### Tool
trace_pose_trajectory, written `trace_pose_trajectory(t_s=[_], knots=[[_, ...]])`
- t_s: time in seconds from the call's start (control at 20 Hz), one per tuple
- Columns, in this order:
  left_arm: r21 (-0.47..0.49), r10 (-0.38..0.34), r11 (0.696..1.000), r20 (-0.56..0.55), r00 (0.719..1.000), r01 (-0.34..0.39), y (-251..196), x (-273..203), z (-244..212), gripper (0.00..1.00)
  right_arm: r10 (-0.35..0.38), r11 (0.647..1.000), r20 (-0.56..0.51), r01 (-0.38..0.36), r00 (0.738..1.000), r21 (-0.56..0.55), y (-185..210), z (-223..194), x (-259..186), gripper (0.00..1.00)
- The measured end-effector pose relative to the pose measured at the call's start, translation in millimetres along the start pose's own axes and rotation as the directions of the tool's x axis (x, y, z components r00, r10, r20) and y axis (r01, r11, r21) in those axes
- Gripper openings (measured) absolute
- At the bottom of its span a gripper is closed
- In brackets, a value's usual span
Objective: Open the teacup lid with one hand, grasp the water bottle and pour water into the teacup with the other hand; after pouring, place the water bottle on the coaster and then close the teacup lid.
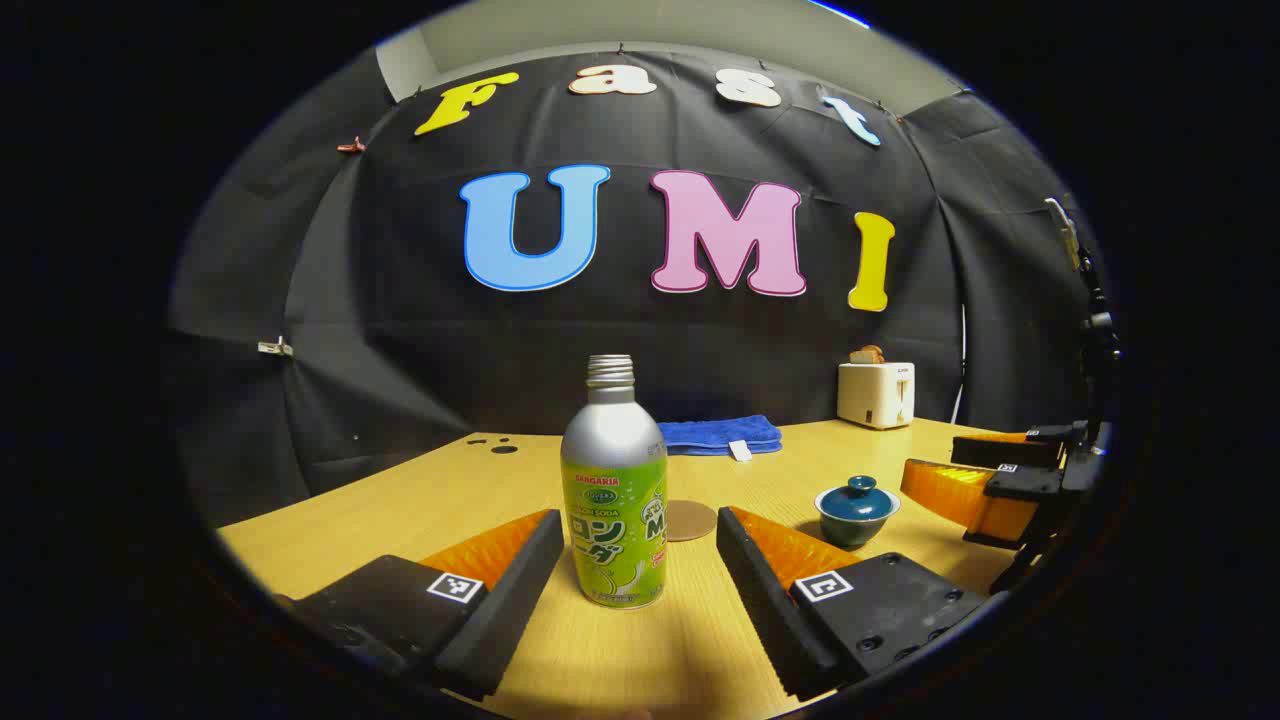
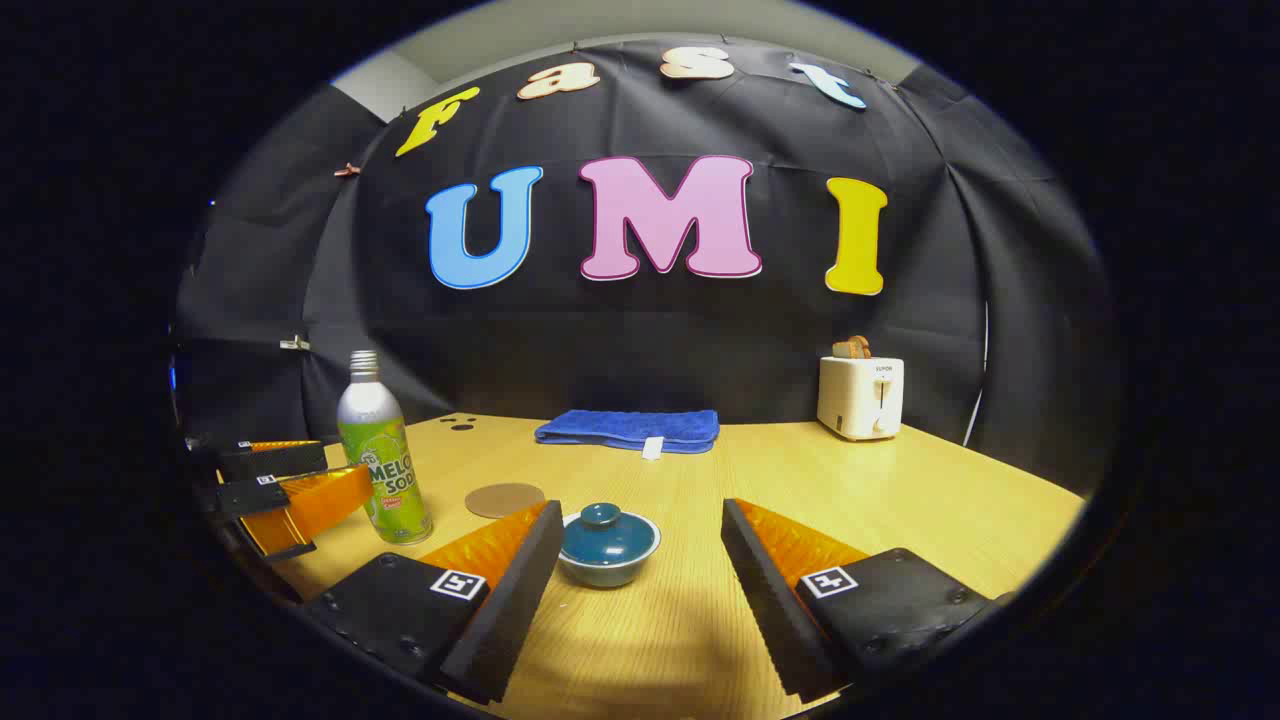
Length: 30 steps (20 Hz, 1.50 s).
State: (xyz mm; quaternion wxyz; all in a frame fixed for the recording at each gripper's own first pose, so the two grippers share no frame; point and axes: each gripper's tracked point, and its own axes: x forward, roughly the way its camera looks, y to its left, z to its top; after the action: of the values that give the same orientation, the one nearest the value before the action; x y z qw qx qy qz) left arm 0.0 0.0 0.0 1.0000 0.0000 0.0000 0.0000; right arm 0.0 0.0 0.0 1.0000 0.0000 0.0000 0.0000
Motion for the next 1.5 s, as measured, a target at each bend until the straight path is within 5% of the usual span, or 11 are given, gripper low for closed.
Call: trace_pose_trajectory(t_s=[0.25, 1.15, 1.5], knots=[[-0.003, 0.013, 1.0, -0.001, 1.0, -0.013, 5, 0, 2, 0.98, -0.029, 1.0, 0.012, 0.029, 1.0, -0.006, 0, 1, 6, 0.98], [-0.002, 0.012, 1.0, 0.0, 1.0, -0.012, 5, 3, 2, 0.98, 0.041, 0.999, -0.002, -0.041, 0.999, -0.01, 15, 0, 17, 0.98], [-0.003, 0.012, 1.0, 0.0, 1.0, -0.012, 6, 4, 2, 0.97, 0.048, 0.995, -0.112, -0.058, 0.992, -0.081, 16, -16, 43, 0.94]])
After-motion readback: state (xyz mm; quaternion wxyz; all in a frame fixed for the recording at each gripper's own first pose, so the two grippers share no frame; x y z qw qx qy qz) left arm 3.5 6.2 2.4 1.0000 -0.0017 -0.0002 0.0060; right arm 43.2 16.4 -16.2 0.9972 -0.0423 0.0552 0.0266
